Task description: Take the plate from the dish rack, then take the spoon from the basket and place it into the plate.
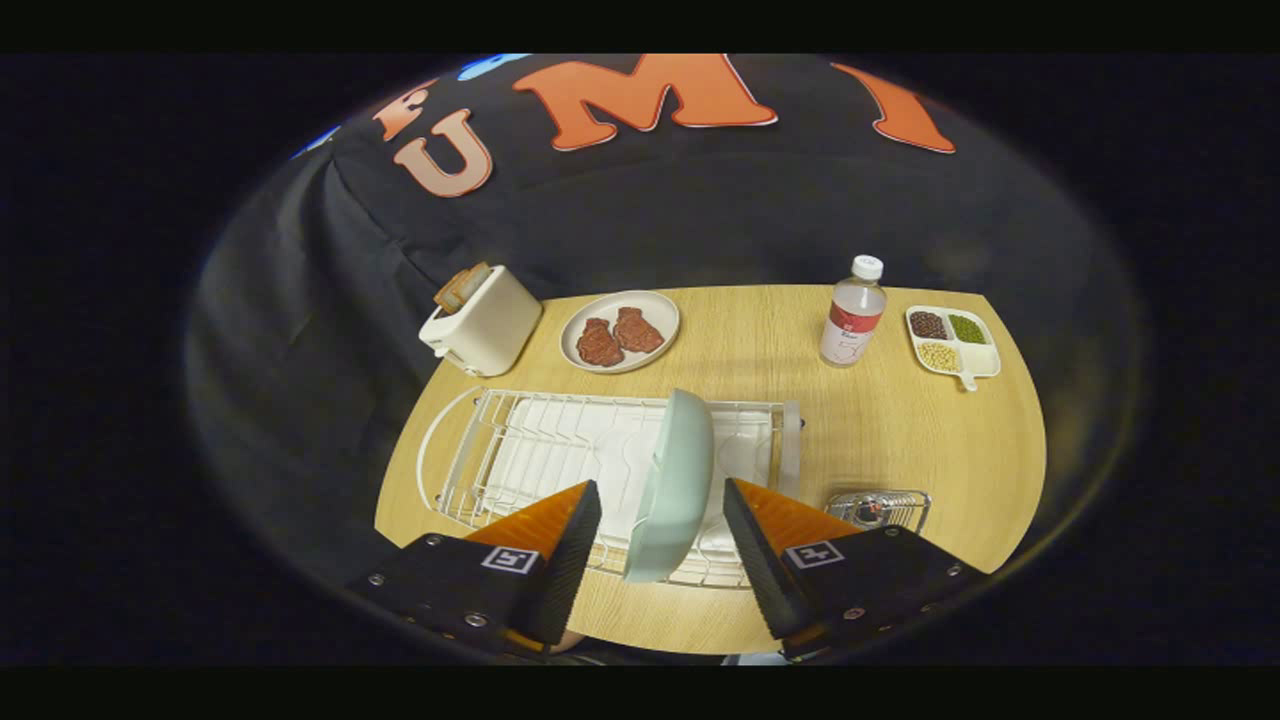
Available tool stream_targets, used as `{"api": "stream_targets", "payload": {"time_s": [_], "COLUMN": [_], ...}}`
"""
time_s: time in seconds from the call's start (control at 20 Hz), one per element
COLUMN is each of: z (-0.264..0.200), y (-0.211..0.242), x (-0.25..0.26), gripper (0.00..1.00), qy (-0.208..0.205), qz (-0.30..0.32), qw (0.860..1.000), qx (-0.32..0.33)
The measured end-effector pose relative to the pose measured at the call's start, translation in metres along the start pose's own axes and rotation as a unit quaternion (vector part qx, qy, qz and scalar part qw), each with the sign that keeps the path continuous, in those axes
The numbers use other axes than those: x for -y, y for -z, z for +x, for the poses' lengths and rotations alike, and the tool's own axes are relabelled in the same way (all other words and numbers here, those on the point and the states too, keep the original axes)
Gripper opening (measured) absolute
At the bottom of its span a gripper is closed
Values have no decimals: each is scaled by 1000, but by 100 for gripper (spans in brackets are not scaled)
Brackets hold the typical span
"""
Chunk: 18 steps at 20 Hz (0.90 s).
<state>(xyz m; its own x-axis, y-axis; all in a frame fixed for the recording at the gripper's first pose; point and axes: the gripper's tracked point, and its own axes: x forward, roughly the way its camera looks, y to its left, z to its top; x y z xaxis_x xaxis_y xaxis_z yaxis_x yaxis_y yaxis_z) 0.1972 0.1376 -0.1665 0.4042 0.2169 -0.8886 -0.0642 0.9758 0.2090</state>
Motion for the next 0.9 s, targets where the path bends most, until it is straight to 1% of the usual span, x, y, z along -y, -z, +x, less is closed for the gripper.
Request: {"api": "stream_targets", "payload": {"time_s": [0.3,0.35,0.4,0.45,0.5,0.6,0.7,0.75,0.8,0.9], "z": [29,32,35,36,38,36,34,32,31,25], "y": [4,8,11,14,12,12,11,12,9,2], "x": [7,9,13,17,21,18,15,16,17,27], "gripper": [62,57,54,47,42,35,35,35,34,30], "qy": [50,60,73,89,104,119,131,143,156,197], "qz": [-14,-12,-14,-18,-24,-34,-47,-51,-56,-75], "qw": [998,997,996,995,993,992,990,988,986,977], "qx": [-36,-42,-48,-50,-44,-37,-31,-29,-25,-11]}}
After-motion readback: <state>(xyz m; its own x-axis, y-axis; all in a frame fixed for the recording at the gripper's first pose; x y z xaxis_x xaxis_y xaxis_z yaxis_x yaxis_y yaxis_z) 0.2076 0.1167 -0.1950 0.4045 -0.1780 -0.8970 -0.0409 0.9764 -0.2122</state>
